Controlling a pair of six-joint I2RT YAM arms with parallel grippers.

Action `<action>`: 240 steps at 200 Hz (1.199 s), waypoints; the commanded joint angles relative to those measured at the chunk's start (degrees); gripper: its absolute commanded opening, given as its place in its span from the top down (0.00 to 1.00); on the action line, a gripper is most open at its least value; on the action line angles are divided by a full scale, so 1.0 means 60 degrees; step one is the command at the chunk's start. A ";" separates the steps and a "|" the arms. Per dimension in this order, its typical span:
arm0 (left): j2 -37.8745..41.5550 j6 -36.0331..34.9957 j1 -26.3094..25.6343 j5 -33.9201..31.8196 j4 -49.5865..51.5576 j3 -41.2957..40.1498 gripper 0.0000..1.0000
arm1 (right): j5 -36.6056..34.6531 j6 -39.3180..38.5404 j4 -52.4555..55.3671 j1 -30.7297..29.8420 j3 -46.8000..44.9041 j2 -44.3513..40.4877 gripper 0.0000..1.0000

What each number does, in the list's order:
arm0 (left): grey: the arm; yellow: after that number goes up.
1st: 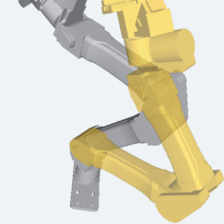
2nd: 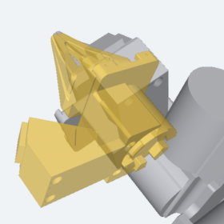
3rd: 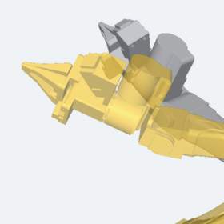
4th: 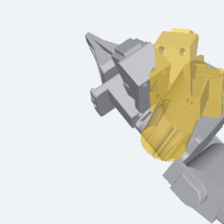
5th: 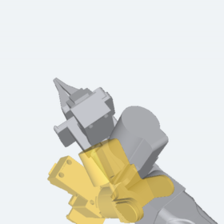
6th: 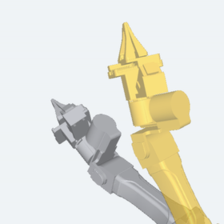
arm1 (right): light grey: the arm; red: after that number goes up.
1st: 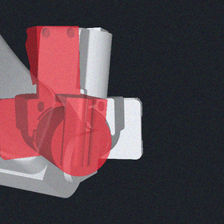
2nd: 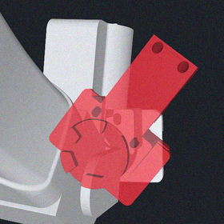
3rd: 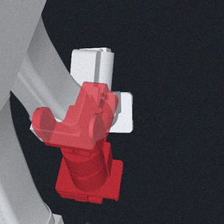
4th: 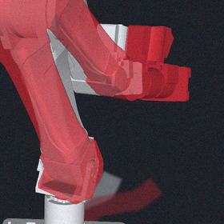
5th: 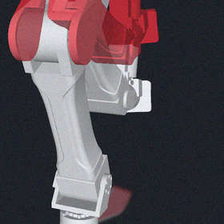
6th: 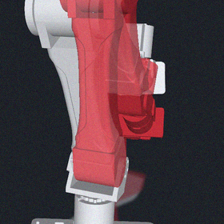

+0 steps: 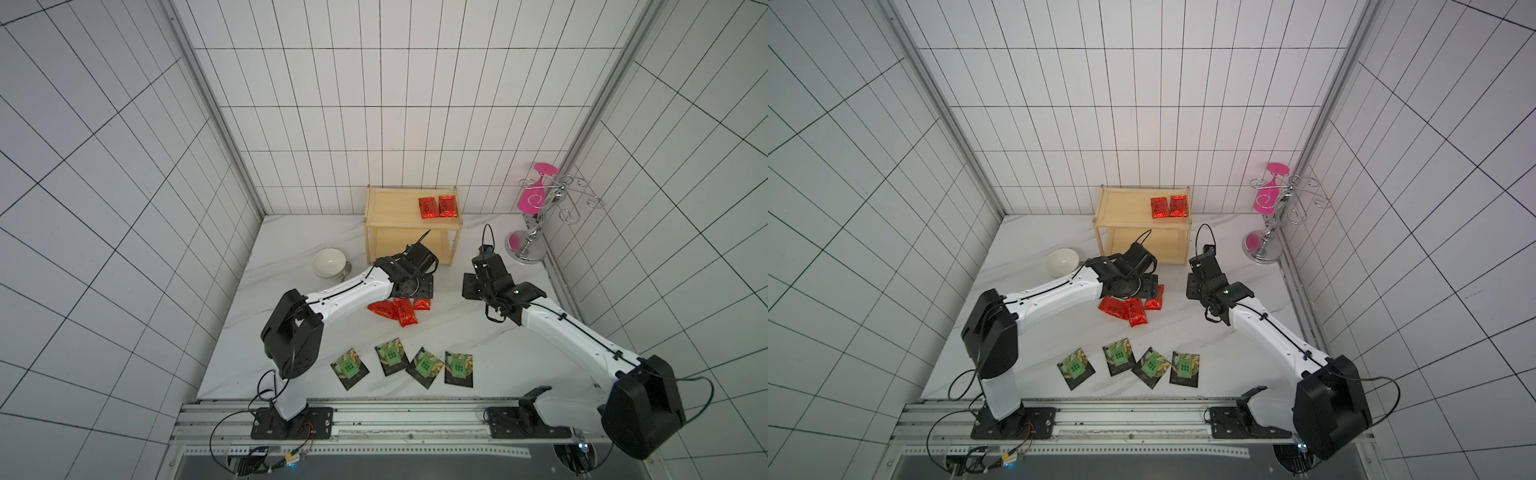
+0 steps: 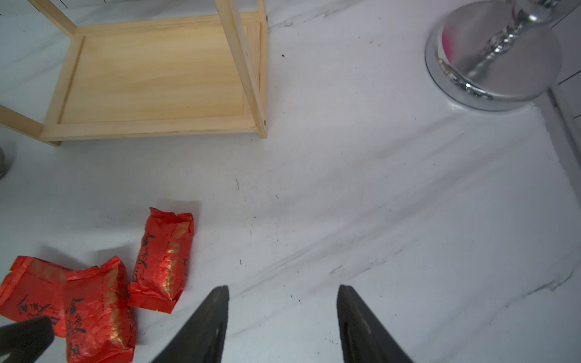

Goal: Place the tea bags on the shelf by color
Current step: Pick up the tea bag from the center of the board.

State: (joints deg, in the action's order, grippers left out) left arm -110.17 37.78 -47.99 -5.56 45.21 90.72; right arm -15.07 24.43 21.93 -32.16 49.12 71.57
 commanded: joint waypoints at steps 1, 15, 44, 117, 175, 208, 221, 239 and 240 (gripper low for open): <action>-0.1133 0.0148 -0.0078 -0.0109 0.1133 0.1124 0.25 | -0.0056 0.0338 -0.0646 0.0155 -0.0627 -0.0400 0.42; -0.1833 0.0176 -0.0157 -0.0270 0.1616 0.1757 0.25 | 0.0031 0.0368 -0.0661 0.0223 -0.0809 -0.0411 0.42; -0.2630 0.0330 -0.0191 -0.0631 0.2202 0.2466 0.24 | 0.0290 0.0329 -0.0779 0.0300 -0.1017 -0.0406 0.43; -0.3362 0.0413 -0.0218 -0.0314 0.2271 0.3328 0.25 | 0.0804 0.0298 -0.0932 0.0365 -0.1229 -0.0444 0.44; -0.3465 0.0475 -0.0249 -0.0673 0.2296 0.3581 0.25 | 0.1056 0.0243 -0.0984 0.0364 -0.1143 -0.0444 0.45; -0.3970 0.0486 -0.0251 -0.0557 0.2322 0.3919 0.25 | 0.1112 0.0188 -0.0958 0.0387 -0.1156 -0.0454 0.45; -0.4139 0.0486 -0.0238 -0.0523 0.2380 0.4038 0.25 | 0.1142 0.0175 -0.0942 0.0382 -0.1169 -0.0459 0.45; -0.4304 0.0498 -0.0222 -0.0519 0.2426 0.4141 0.27 | 0.1164 0.0177 -0.0959 0.0386 -0.1185 -0.0446 0.45; -0.4309 0.0499 -0.0221 -0.0521 0.2426 0.4150 0.27 | 0.1164 0.0177 -0.0952 0.0383 -0.1185 -0.0445 0.45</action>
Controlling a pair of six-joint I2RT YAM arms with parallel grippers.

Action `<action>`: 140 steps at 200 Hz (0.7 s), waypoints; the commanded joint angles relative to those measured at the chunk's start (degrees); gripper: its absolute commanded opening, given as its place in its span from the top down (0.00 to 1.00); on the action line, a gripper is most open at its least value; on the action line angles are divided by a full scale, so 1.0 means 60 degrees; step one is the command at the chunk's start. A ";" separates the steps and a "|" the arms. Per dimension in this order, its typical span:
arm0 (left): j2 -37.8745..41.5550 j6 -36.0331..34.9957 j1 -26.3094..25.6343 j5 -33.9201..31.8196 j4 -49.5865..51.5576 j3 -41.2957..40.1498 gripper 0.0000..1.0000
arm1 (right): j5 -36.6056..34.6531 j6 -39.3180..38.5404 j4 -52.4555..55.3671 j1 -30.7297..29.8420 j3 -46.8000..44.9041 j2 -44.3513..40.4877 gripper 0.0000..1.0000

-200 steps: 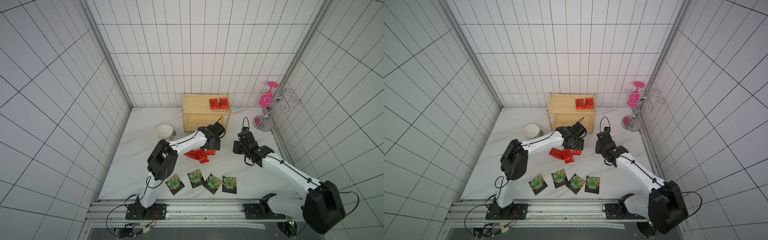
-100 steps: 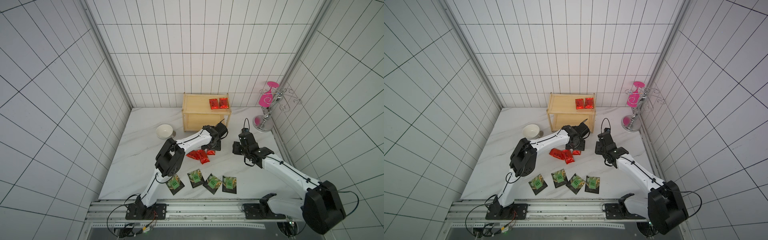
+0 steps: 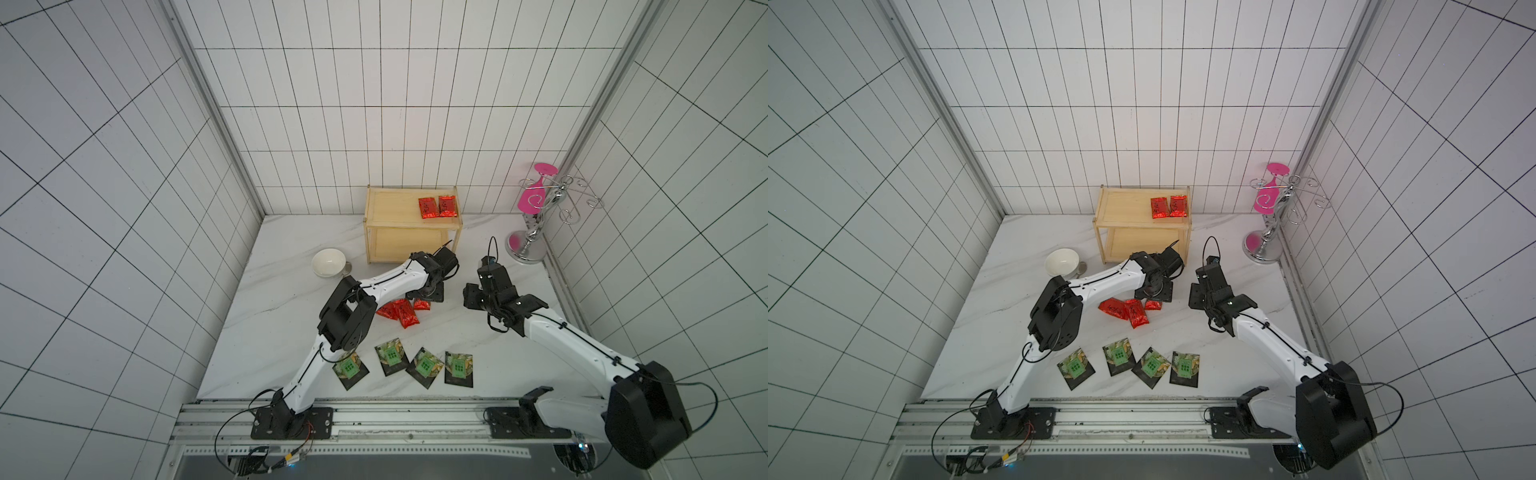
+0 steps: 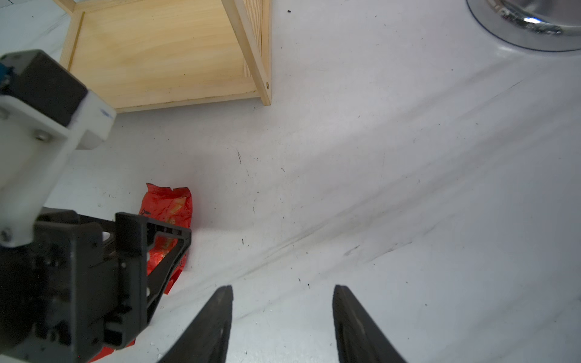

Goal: Place the tea bags on the shelf by color
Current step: Pick up the tea bag from the center of the board.

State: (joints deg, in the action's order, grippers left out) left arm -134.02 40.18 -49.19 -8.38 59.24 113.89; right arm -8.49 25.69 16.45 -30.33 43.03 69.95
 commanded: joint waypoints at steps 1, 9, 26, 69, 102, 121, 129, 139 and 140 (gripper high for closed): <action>-0.0345 0.0106 -0.0013 -0.0052 0.0094 0.0292 0.27 | 0.0068 -0.0034 -0.0035 0.0083 -0.0169 -0.0175 0.45; -0.0403 0.0114 0.0007 -0.0039 0.0102 0.0322 0.27 | 0.0089 -0.0042 -0.0025 0.0081 -0.0156 -0.0164 0.45; -0.0492 0.0132 0.0061 -0.0020 0.0101 0.0382 0.30 | 0.0111 -0.0051 -0.0042 0.0081 -0.0154 -0.0131 0.45; -0.0632 0.0165 0.0109 -0.0031 0.0131 0.0384 0.37 | 0.0082 -0.0067 -0.0025 0.0103 -0.0154 -0.0131 0.46; -0.0585 0.0144 0.0127 -0.0038 0.0132 0.0385 0.41 | 0.0068 -0.0070 -0.0035 0.0117 -0.0140 -0.0103 0.46; -0.0530 0.0138 0.0120 -0.0036 0.0146 0.0370 0.42 | 0.0068 -0.0080 -0.0038 0.0139 -0.0107 -0.0074 0.46; -0.0491 0.0129 0.0127 -0.0039 0.0160 0.0375 0.43 | 0.0068 -0.0086 -0.0037 0.0138 -0.0096 -0.0061 0.46; -0.0437 0.0114 0.0127 -0.0038 0.0187 0.0370 0.43 | 0.0053 -0.0078 -0.0045 0.0146 -0.0096 -0.0044 0.46; -0.0432 0.0114 0.0127 -0.0046 0.0188 0.0370 0.43 | 0.0046 -0.0078 -0.0038 0.0147 -0.0096 -0.0043 0.46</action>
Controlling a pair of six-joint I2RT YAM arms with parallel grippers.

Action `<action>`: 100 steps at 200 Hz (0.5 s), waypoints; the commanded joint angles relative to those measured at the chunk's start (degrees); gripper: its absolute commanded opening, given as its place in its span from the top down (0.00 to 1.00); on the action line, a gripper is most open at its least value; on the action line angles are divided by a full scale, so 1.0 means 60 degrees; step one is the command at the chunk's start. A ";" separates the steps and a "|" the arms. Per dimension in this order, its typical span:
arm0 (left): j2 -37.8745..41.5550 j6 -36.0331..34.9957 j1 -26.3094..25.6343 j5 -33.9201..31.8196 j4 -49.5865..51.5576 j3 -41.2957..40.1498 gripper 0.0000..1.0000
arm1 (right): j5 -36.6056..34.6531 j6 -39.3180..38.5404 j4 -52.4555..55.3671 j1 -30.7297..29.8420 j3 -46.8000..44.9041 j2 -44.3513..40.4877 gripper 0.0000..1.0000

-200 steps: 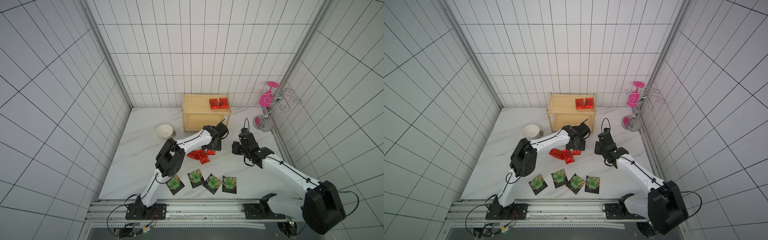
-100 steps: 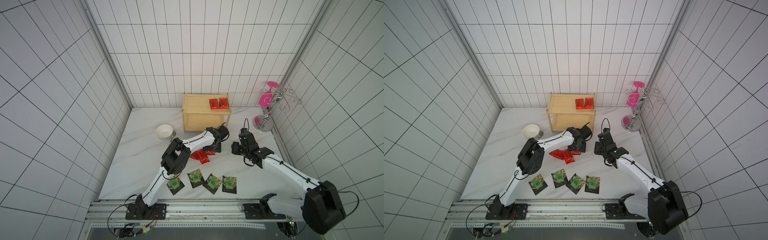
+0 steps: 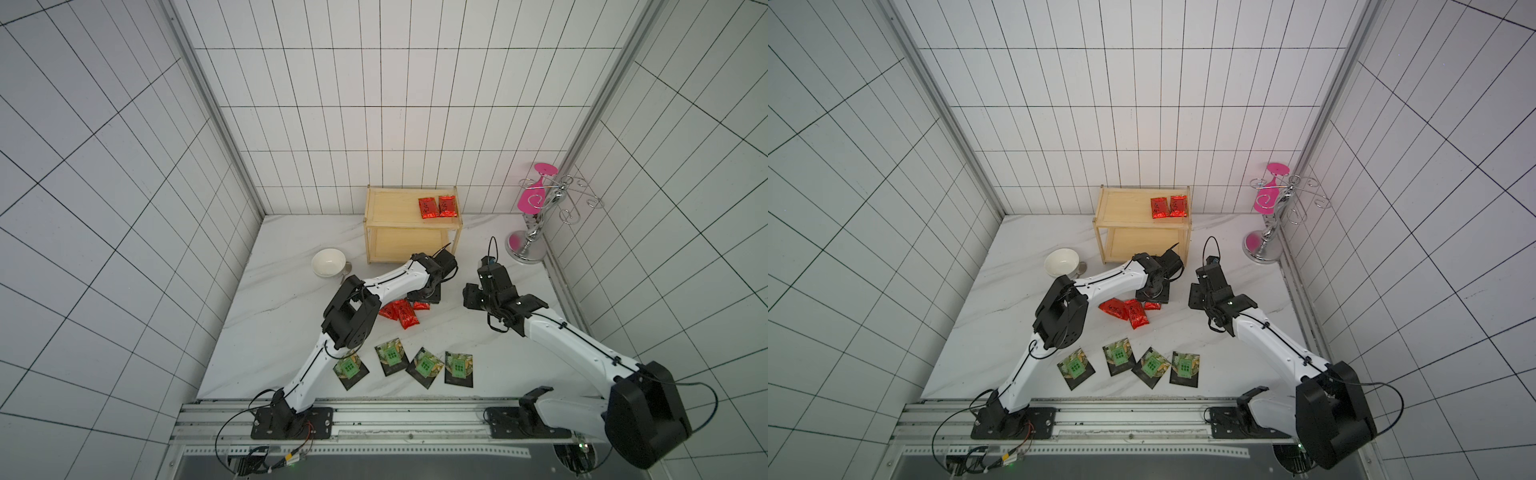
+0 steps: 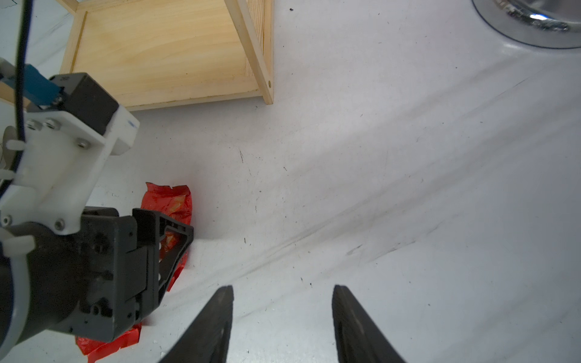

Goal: Place the tea bags on the shelf by color
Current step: Pick up the tea bag from the center of the board.

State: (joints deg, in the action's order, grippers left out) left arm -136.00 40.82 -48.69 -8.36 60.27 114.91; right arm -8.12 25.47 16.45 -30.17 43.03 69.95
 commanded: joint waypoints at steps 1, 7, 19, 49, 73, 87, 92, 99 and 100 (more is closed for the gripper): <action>-0.0098 0.0009 0.0043 -0.0053 0.0018 0.0198 0.44 | -0.0020 -0.0042 -0.0035 0.0114 -0.0096 -0.0043 0.46; -0.0057 0.0009 0.0042 -0.0057 0.0018 0.0191 0.44 | -0.0024 -0.0042 -0.0043 0.0135 -0.0095 -0.0043 0.46; 0.0031 -0.0006 0.0043 -0.0069 0.0019 0.0184 0.44 | -0.0042 -0.0043 -0.0038 0.0135 -0.0096 -0.0057 0.46; 0.0220 0.0052 0.0057 -0.0029 0.0018 0.0098 0.45 | -0.0075 -0.0056 -0.0033 0.0147 -0.0083 -0.0079 0.46; 0.0461 0.0090 0.0072 0.0016 0.0033 0.0009 0.46 | -0.0103 -0.0056 0.0005 0.0158 0.0034 -0.0081 0.46; 0.0709 0.0083 0.0069 0.0029 0.0049 -0.0021 0.46 | -0.0148 -0.0073 0.0040 0.0171 0.0051 -0.0099 0.46; 0.0808 0.0082 0.0072 0.0031 0.0048 -0.0035 0.47 | -0.0157 -0.0082 0.0030 0.0185 0.0051 -0.0112 0.46; 0.0966 0.0069 0.0070 0.0075 0.0048 -0.0052 0.47 | -0.0170 -0.0071 0.0055 0.0202 0.0038 -0.0129 0.45; 0.0984 0.0068 0.0071 0.0082 0.0048 -0.0058 0.47 | -0.0170 -0.0071 0.0056 0.0206 0.0037 -0.0130 0.46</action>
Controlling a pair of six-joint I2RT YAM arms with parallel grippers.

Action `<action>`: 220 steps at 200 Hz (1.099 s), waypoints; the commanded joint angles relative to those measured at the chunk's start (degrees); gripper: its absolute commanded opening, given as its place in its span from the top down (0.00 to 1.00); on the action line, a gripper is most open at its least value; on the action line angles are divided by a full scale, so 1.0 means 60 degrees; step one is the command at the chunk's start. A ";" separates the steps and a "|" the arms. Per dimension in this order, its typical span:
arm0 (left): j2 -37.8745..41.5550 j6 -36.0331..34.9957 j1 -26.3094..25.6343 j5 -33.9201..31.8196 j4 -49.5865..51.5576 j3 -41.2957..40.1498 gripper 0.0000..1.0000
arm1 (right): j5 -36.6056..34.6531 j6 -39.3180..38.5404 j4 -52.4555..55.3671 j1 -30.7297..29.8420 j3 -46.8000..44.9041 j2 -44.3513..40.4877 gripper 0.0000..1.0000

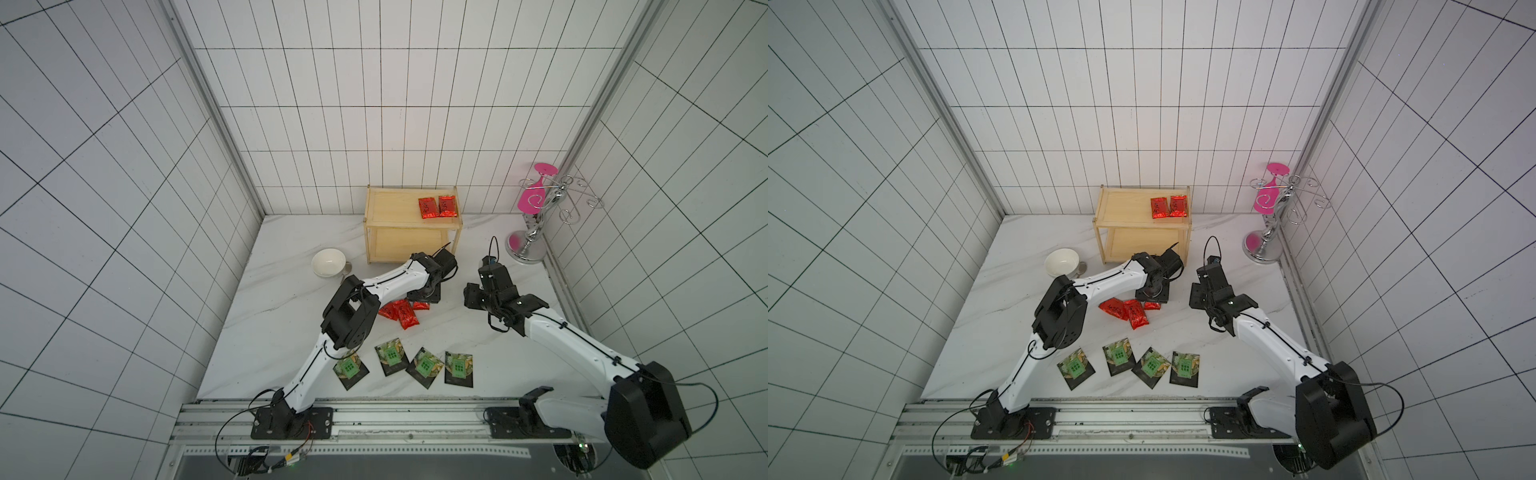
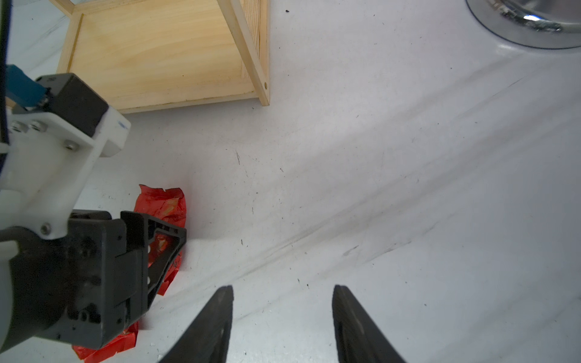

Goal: Place the tea bags on the shelf by color
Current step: Pick up the tea bag from the center of the board, then place the tea bag on the shelf.

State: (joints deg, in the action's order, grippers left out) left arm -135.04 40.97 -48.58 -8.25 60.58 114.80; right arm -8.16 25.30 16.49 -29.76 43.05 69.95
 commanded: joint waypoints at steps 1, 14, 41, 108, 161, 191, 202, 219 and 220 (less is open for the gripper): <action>0.0848 0.0042 0.0061 0.0068 -0.0003 -0.0051 0.47 | -0.0170 -0.0042 0.0049 0.0138 0.0033 -0.0130 0.46; 0.1158 0.0013 0.0068 0.0075 -0.0018 -0.0116 0.48 | -0.0189 -0.0043 0.0054 0.0142 0.0018 -0.0171 0.46; 0.1862 -0.0017 0.0127 0.0035 -0.0062 -0.0390 0.49 | -0.0204 -0.0042 0.0091 0.0187 0.0032 -0.0244 0.45; 0.3461 -0.0673 0.0778 0.0122 0.0130 -0.0364 0.53 | -0.0036 -0.0045 0.0205 0.0206 0.0152 -0.0503 0.46; 0.3687 -0.1796 0.2102 0.0267 -0.0884 0.0879 0.54 | 0.0273 0.0026 0.0307 0.0210 0.0062 -0.0737 0.46; 0.2989 -0.1658 0.2836 0.1294 -0.1292 0.2194 0.53 | 0.0233 0.0015 0.0403 0.0211 -0.0008 -0.0869 0.46; 0.2697 -0.1643 0.2972 0.1468 -0.1444 0.2617 0.54 | 0.0247 0.0005 0.0419 0.0206 -0.0025 -0.0892 0.46; 0.2422 -0.1669 0.3165 0.2075 -0.1974 0.2853 0.53 | 0.0291 0.0028 0.0488 0.0210 -0.0026 -0.0892 0.46; 0.2409 -0.1671 0.3184 0.2106 -0.2007 0.2853 0.53 | 0.0291 0.0030 0.0489 0.0204 -0.0033 -0.0892 0.46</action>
State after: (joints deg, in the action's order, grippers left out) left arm -116.84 32.05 -30.22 -1.89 53.47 130.02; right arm -6.68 25.28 17.87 -29.19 43.05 65.49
